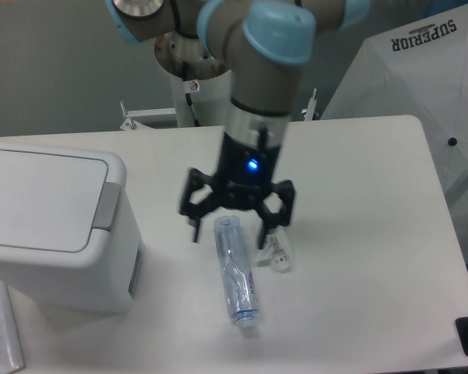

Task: Open the trash can
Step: 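Move the gripper over the bottle toward the white trash can lid, then press the gripper down on the lid edge to pop it open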

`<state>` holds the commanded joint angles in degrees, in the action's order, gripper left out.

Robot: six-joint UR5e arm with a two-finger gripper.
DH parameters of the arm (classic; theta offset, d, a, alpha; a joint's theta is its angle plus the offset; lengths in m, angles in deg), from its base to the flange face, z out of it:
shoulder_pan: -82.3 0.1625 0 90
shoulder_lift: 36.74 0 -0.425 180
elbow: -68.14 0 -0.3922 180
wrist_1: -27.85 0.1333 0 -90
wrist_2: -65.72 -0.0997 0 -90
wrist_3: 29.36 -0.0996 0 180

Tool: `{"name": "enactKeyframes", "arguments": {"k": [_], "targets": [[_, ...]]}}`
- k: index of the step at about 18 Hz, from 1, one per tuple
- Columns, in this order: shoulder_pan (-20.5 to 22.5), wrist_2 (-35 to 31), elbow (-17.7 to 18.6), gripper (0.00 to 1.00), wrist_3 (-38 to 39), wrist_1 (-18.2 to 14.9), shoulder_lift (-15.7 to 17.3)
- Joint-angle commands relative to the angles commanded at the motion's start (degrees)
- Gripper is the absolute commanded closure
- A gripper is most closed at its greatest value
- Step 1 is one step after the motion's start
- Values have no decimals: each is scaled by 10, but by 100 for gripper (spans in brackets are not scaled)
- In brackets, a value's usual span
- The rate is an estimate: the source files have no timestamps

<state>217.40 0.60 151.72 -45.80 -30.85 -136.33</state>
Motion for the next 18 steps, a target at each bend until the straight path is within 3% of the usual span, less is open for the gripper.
{"name": "enactKeyframes", "arguments": {"k": [2, 7, 18], "targets": [[-16, 1, 28, 0, 0, 3, 19], [-26, -6, 66, 0, -2, 8, 26], [-32, -6, 72, 0, -3, 33, 14]]}}
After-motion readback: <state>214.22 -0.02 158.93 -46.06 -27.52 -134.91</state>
